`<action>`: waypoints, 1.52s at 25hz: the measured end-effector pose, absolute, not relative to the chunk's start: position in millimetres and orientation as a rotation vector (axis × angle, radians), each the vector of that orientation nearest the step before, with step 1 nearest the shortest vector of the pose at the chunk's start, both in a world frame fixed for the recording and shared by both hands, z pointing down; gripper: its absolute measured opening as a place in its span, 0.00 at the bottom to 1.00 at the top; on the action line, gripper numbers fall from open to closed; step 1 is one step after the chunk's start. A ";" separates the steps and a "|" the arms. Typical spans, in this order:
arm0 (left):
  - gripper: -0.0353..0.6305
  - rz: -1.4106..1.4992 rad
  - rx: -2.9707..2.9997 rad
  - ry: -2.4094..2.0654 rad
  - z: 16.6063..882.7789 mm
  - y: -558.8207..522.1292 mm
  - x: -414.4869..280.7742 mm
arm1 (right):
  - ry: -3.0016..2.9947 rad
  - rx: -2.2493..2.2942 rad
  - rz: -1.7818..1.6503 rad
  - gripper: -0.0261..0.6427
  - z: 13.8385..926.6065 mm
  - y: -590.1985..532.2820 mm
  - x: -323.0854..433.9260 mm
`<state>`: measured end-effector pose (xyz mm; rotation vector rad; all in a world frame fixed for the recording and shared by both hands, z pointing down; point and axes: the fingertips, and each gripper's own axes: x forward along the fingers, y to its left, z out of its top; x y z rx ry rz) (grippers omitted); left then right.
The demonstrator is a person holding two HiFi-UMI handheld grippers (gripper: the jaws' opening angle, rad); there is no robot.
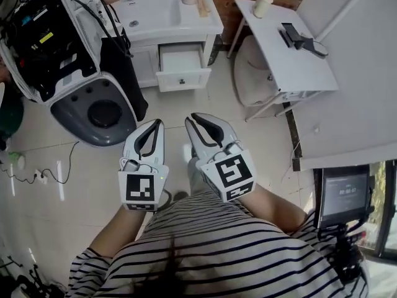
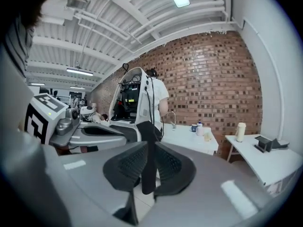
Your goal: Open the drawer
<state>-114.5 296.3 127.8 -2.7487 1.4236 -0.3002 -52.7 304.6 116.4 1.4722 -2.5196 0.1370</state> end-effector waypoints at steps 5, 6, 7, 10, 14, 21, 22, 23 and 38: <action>0.08 -0.218 -2.778 1.411 102.9 358.1 -110.2 | -2.483 1.524 0.158 0.05 99.4 368.7 -53.7; 0.08 -0.205 -2.785 1.416 99.8 368.3 -109.8 | -2.474 1.537 0.155 0.04 96.9 379.0 -52.6; 0.08 -0.199 -2.791 1.426 99.1 377.4 -110.7 | -2.468 1.549 0.155 0.04 95.1 388.2 -51.9; 0.08 -0.205 -2.801 1.467 101.5 395.8 -113.6 | -2.474 1.547 0.172 0.04 93.5 407.5 -53.2; 0.08 -0.230 -2.795 1.496 101.9 404.7 -103.5 | -2.496 1.517 0.197 0.04 95.2 418.5 -45.5; 0.08 -0.256 -2.773 1.525 105.1 392.7 -57.6 | -2.518 1.482 0.231 0.04 105.3 407.1 -0.6; 0.08 -0.263 -2.775 1.523 107.5 389.2 -52.8 | -2.518 1.481 0.233 0.04 107.2 403.4 3.6; 0.08 -0.267 -2.778 1.522 109.3 386.1 -49.4 | -2.517 1.481 0.232 0.04 108.5 399.9 6.5; 0.08 -0.303 -2.789 1.551 113.1 392.9 -51.3 | -2.502 1.473 0.175 0.04 106.1 402.6 2.8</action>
